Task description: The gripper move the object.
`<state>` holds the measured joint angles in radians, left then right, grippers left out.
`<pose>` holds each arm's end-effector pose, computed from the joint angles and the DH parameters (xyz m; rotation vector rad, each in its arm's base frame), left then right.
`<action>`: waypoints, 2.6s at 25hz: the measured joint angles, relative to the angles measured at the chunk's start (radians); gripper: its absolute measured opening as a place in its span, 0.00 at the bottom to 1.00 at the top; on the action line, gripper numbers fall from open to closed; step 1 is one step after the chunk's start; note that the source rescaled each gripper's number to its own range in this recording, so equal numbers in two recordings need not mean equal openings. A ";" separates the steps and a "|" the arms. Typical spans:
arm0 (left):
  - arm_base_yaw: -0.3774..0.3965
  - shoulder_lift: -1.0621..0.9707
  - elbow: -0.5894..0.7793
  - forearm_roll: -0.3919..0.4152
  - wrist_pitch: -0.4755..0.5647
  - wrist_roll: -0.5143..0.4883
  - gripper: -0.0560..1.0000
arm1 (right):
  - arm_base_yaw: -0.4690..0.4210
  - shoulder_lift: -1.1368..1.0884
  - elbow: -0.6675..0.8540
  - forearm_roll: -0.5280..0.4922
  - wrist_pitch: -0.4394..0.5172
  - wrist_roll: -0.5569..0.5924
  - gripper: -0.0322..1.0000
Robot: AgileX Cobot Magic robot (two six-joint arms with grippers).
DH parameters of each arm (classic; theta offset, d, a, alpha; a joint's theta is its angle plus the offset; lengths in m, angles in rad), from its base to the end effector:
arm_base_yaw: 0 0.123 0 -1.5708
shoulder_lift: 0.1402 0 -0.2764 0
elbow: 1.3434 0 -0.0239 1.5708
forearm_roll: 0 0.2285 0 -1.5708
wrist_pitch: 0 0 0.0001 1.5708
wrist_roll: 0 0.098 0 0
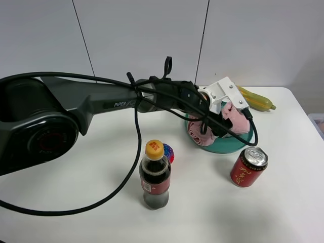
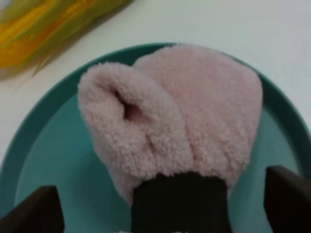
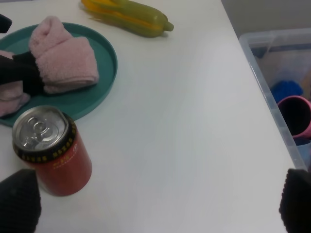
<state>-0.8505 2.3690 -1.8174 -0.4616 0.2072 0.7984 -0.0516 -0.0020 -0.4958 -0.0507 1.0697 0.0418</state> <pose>0.3333 -0.3934 0.1462 1.3055 1.8260 -0.3777 -0.0101 -0.0038 0.2615 0.0985 2.0527 -0.0669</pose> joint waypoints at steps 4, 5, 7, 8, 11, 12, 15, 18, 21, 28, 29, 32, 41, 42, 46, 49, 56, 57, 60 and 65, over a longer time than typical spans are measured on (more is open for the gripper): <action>0.000 -0.098 0.000 0.037 0.112 -0.064 0.72 | 0.000 0.000 0.000 0.000 0.000 0.000 1.00; 0.000 -0.130 0.000 0.055 0.148 -0.102 0.72 | 0.000 0.000 0.000 0.000 0.000 0.000 1.00; 0.009 -0.193 -0.002 0.104 0.223 -0.186 0.72 | 0.000 0.000 0.000 0.000 0.000 0.000 1.00; 0.017 -0.217 -0.002 0.127 0.265 -0.241 0.72 | 0.000 0.000 0.000 0.000 0.000 0.000 1.00; 0.067 -0.286 -0.002 0.235 0.379 -0.421 0.72 | 0.000 0.000 0.000 0.000 0.000 0.000 1.00; 0.091 -0.306 -0.002 0.272 0.417 -0.488 0.72 | 0.000 0.000 0.000 0.000 0.000 0.000 1.00; 0.168 -0.357 -0.002 0.393 0.504 -0.647 0.72 | 0.000 0.000 0.000 0.000 0.000 0.000 1.00; 0.272 -0.402 -0.002 0.484 0.566 -0.760 0.72 | 0.000 0.000 0.000 0.000 0.000 0.000 1.00; 0.382 -0.446 -0.002 0.524 0.603 -0.798 0.72 | 0.000 0.000 0.000 0.000 0.000 0.000 1.00; 0.629 -0.512 -0.002 0.537 0.664 -0.777 0.72 | 0.000 0.000 0.000 0.000 0.000 0.000 1.00; 0.654 -0.515 -0.002 0.537 0.670 -0.758 0.72 | 0.000 0.000 0.000 0.000 0.000 0.000 1.00; 0.730 -0.530 -0.001 0.537 0.699 -0.712 0.72 | 0.000 0.000 0.000 0.000 0.000 0.000 1.00; 0.887 -0.721 0.223 0.532 0.667 -0.663 0.72 | 0.000 0.000 0.000 0.000 0.000 0.000 1.00; 0.902 -0.762 0.275 0.525 0.651 -0.662 0.72 | 0.000 0.000 0.000 0.000 0.000 0.000 1.00; 0.935 -0.949 0.474 0.486 0.596 -0.661 0.72 | 0.000 0.000 0.000 0.000 0.000 0.000 1.00; 0.937 -1.120 0.608 0.454 0.554 -0.661 0.75 | 0.000 0.000 0.000 0.000 0.000 0.000 1.00; 0.938 -1.512 0.854 0.412 0.505 -0.667 0.98 | 0.000 0.000 0.000 0.000 0.000 0.000 1.00; 0.938 -1.560 0.878 0.410 0.506 -0.668 0.99 | 0.000 0.000 0.000 0.000 0.000 0.000 1.00; 0.938 -1.686 0.934 0.409 0.517 -0.687 0.99 | 0.000 0.000 0.000 0.000 0.000 0.000 1.00; 0.938 -1.893 0.998 0.409 0.554 -0.726 0.99 | 0.000 0.000 0.000 0.000 0.000 0.000 1.00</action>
<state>0.0875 0.4762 -0.8191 -0.0531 0.7615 0.0723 -0.0516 -0.0020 -0.4958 -0.0507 1.0697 0.0418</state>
